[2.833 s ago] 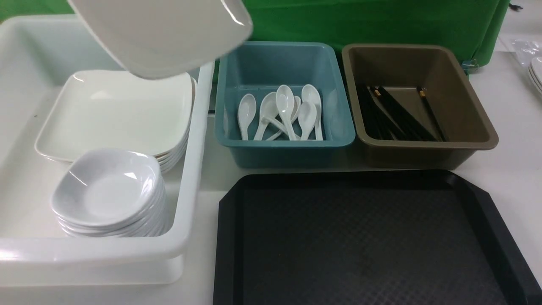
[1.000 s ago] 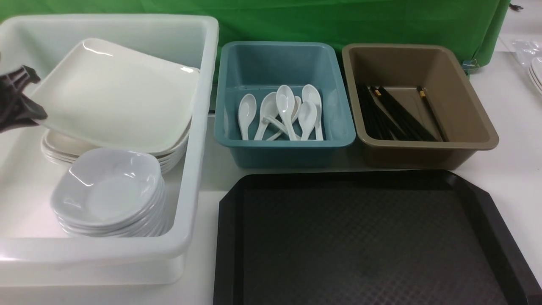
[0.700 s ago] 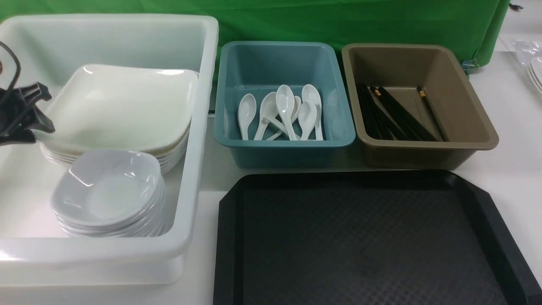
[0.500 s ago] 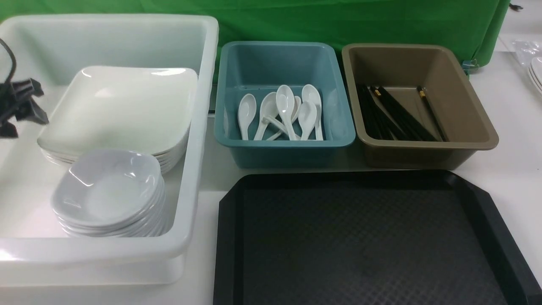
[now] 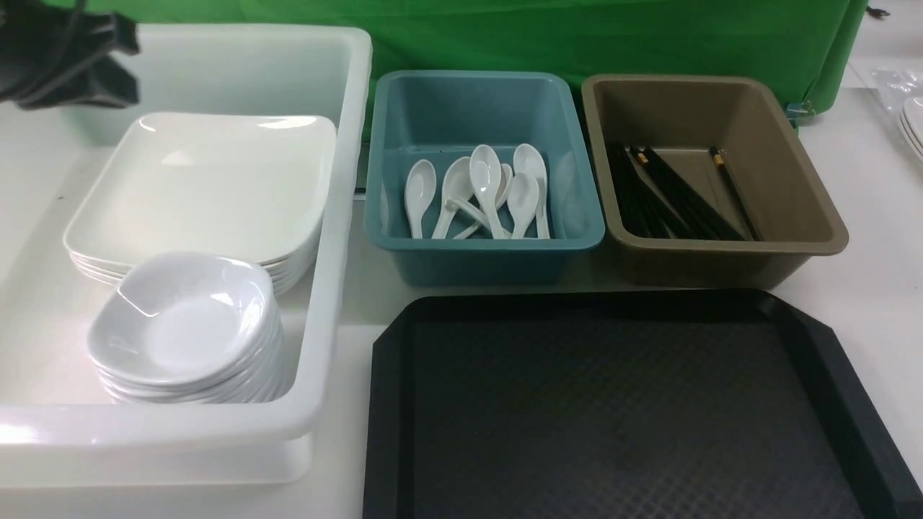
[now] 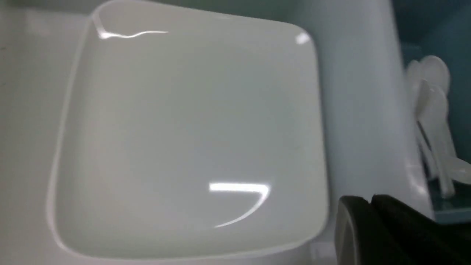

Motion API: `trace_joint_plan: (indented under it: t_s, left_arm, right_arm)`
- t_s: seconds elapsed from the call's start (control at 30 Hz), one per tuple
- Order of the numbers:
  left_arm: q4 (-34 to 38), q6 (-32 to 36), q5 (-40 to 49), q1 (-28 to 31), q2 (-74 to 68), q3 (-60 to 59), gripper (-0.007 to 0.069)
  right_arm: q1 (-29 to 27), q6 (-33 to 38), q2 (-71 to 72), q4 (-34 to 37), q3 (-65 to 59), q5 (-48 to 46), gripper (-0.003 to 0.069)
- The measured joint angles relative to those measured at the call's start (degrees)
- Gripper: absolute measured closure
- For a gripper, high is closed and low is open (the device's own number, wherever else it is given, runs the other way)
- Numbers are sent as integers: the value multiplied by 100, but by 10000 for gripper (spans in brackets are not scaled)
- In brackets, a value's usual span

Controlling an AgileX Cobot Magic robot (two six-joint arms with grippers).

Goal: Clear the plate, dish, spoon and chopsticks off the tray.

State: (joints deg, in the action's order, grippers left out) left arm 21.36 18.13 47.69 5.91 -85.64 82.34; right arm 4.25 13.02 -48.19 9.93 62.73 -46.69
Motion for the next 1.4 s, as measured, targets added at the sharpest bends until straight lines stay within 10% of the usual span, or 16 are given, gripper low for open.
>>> trace_joint_plan:
  t_s: [0.63, 1.03, 1.4]
  left_arm:
    - [89, 162, -177, -2255, 3586, -1629, 624]
    - [286, -527, -2432, -2255, 6912, -5582, 624]
    - [562, -639, -3612, -2255, 7380, -6344, 615]
  right_arm:
    - [0, 37, 4261, 0, -2794, 4944, 639]
    - [0, 37, 4452, 0, -3205, 5130, 617]
    - [0, 37, 4453, 0, -3205, 5130, 585]
